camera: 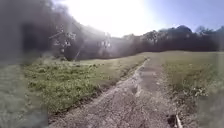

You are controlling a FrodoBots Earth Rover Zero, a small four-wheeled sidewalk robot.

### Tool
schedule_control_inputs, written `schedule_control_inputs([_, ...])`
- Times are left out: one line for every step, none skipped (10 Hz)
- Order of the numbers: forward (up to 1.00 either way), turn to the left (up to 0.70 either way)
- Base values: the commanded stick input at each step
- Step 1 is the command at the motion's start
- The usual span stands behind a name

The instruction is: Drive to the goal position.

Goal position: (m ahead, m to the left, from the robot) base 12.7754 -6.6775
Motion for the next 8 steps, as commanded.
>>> schedule_control_inputs([0.5, 0.0])
schedule_control_inputs([0.5, 0.0])
schedule_control_inputs([0.5, 0.0])
schedule_control_inputs([0.5, 0.0])
schedule_control_inputs([0.5, 0.0])
schedule_control_inputs([0.5, 0.0])
schedule_control_inputs([0.5, 0.0])
schedule_control_inputs([0.5, 0.0])
